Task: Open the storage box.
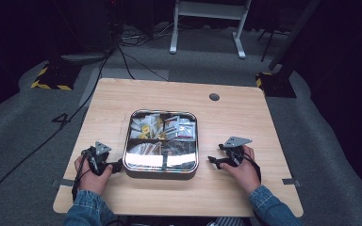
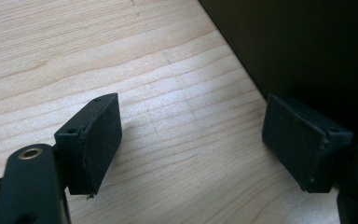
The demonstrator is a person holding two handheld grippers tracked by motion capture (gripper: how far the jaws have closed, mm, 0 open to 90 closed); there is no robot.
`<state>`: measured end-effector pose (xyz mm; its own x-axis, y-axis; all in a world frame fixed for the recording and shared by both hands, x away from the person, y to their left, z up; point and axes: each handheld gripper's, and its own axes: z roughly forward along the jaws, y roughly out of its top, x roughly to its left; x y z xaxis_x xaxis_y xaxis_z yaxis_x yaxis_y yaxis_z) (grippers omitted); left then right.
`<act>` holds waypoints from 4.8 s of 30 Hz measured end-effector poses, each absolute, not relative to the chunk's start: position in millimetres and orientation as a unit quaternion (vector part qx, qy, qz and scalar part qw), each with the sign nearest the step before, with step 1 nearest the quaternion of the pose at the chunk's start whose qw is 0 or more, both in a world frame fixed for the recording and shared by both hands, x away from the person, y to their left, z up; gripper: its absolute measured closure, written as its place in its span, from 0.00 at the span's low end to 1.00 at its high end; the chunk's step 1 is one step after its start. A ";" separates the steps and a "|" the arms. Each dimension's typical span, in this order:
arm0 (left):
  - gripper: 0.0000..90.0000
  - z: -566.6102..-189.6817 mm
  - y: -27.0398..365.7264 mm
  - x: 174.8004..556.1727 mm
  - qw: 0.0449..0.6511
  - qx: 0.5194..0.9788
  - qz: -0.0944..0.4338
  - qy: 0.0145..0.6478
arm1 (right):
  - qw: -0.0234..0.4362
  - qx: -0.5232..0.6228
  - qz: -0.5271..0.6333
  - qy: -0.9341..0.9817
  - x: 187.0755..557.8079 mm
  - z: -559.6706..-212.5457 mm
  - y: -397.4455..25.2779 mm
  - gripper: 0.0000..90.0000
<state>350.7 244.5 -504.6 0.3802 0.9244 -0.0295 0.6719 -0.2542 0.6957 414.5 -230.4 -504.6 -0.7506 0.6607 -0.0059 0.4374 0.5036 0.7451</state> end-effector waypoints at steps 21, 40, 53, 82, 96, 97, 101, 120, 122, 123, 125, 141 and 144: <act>0.22 -504.7 244.6 353.7 0.321 0.767 0.198 0.519 | 0.147 0.320 0.382 0.854 414.3 -504.8 -230.2 0.28; 0.22 -504.7 244.5 354.2 0.320 0.768 0.197 0.518 | 0.140 0.311 0.385 0.857 415.7 -504.5 -231.5 0.31; 0.22 -504.7 244.2 354.4 0.320 0.767 0.198 0.520 | 0.135 0.281 0.408 0.858 418.4 -456.6 -227.1 0.39; 0.22 -504.8 244.3 355.4 0.320 0.766 0.198 0.520 | 0.092 0.209 0.418 0.879 446.6 -396.2 -135.1 0.41; 0.22 -504.8 244.5 355.4 0.320 0.767 0.198 0.520 | 0.066 0.186 0.415 0.888 459.2 -406.0 -76.5 0.43; 0.22 -504.8 244.4 355.4 0.320 0.767 0.198 0.520 | 0.065 0.185 0.414 0.889 459.6 -407.6 -73.8 0.43; 0.22 -504.8 244.4 355.4 0.320 0.767 0.198 0.520 | 0.061 0.181 0.406 0.894 460.2 -418.3 -61.0 0.44; 0.22 -504.8 244.4 355.3 0.319 0.767 0.200 0.520 | 0.091 0.177 0.406 0.892 456.4 -443.4 -42.7 0.66; 0.22 -504.7 244.4 355.3 0.319 0.767 0.200 0.519 | 0.090 0.179 0.406 0.892 456.5 -443.4 -42.7 0.66; 0.22 -504.8 244.4 355.3 0.319 0.767 0.200 0.520 | 0.089 0.179 0.406 0.892 456.4 -443.4 -42.7 0.66; 0.22 -504.7 244.4 355.3 0.319 0.767 0.200 0.520 | 0.090 0.180 0.406 0.891 456.3 -443.4 -42.7 0.66; 0.22 -504.5 245.5 356.6 0.320 0.771 0.195 0.515 | 0.099 0.179 0.398 0.894 453.9 -435.0 -40.1 0.66; 0.21 -504.7 245.7 357.1 0.321 0.771 0.195 0.514 | 0.098 0.179 0.406 0.891 453.3 -428.5 -41.9 0.66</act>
<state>357.1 245.7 -504.7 0.3952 0.9181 -0.0298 0.6676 -0.2647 0.6959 453.3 -41.9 -428.5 -0.9168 0.3982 -0.0290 0.2393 0.6061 0.7585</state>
